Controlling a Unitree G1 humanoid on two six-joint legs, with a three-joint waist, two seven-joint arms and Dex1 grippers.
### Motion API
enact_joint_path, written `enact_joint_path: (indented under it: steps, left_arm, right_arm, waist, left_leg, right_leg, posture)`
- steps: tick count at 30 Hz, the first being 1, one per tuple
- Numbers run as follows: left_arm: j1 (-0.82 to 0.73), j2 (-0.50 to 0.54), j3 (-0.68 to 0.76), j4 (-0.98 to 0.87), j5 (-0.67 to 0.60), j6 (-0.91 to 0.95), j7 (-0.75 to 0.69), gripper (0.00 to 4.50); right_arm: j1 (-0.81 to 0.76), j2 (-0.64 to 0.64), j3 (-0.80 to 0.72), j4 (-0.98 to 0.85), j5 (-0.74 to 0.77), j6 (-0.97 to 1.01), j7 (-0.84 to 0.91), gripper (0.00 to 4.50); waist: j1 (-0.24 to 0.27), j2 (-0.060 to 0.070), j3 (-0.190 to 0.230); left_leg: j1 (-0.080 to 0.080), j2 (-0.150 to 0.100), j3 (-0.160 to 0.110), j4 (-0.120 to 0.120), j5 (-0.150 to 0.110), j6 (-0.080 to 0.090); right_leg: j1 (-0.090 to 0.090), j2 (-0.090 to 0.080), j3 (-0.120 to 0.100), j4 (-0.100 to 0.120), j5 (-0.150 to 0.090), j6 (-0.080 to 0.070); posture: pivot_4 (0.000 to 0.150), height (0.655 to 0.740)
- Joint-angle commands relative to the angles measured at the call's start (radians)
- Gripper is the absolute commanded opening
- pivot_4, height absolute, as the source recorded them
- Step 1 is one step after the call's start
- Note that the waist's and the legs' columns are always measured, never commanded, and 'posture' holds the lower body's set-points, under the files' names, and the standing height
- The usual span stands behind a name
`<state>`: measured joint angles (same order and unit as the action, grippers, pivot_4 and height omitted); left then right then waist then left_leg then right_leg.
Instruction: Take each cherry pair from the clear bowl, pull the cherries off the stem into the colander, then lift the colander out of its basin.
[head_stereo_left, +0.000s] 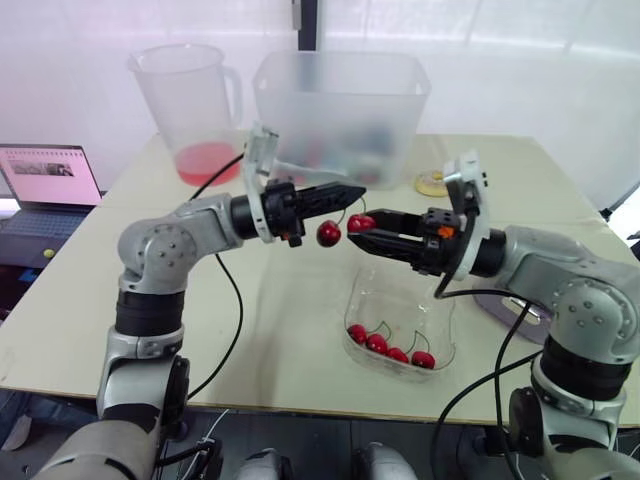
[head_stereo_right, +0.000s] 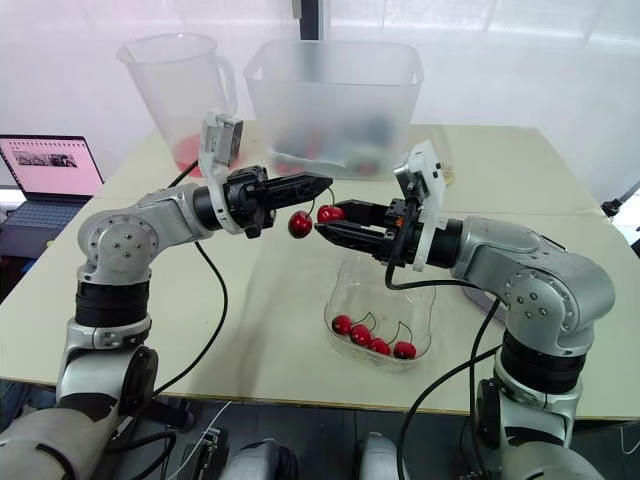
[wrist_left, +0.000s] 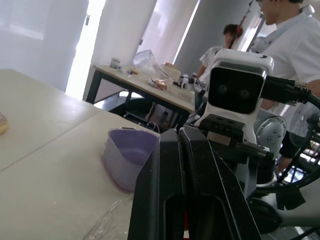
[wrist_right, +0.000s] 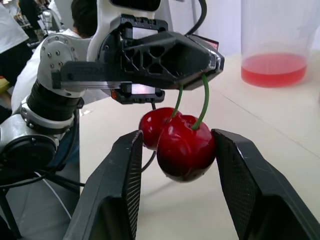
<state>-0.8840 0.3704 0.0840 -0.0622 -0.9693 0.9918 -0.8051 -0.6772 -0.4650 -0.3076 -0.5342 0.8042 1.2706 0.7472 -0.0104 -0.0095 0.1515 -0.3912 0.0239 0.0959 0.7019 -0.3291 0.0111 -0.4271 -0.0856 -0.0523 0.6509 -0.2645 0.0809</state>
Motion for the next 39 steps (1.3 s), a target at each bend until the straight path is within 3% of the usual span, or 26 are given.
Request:
enact_joint_path:
  steps: [1, 21, 26, 39]
  left_arm:
    - [-0.017, -0.004, -0.008, -0.034, 0.003, -0.02, -0.011, 0.0]
    - [-0.017, -0.021, -0.018, -0.027, 0.002, -0.042, -0.017, 0.0]
    - [-0.014, -0.025, -0.019, -0.028, 0.002, -0.046, -0.016, 0.0]
    - [-0.019, -0.033, -0.02, -0.017, 0.008, -0.062, -0.024, 0.0]
  right_arm:
    - [0.0, -0.022, -0.015, -0.003, 0.048, -0.032, -0.028, 2.25]
    - [0.04, -0.054, 0.043, 0.045, 0.166, -0.108, -0.13, 2.25]
    - [0.044, -0.06, 0.045, 0.044, 0.193, -0.128, -0.151, 0.7]
    - [0.121, -0.127, 0.073, 0.027, 0.264, -0.119, -0.164, 0.67]
  waist:
    - [0.0, 0.0, 0.0]
    - [-0.001, 0.0, 0.0]
    - [0.0, 0.0, 0.0]
    - [0.0, 0.0, 0.0]
  left_leg:
    - [0.0, 0.0, 0.0, 0.0, 0.0, 0.0]
    - [0.0, 0.0, 0.0, 0.0, 0.0, 0.0]
    - [0.0, 0.0, 0.0, 0.0, 0.0, 0.0]
    - [0.0, 0.0, 0.0, 0.0, 0.0, 0.0]
  right_leg:
    - [0.0, 0.0, 0.0, 0.0, 0.0, 0.0]
    - [0.0, 0.0, 0.0, 0.0, 0.0, 0.0]
    - [0.0, 0.0, 0.0, 0.0, 0.0, 0.0]
    - [0.0, -0.001, 0.0, -0.001, 0.0, 0.0]
  posture:
    - [0.15, 0.7078]
    - [0.15, 0.7078]
    - [0.15, 0.7078]
    - [0.15, 0.7078]
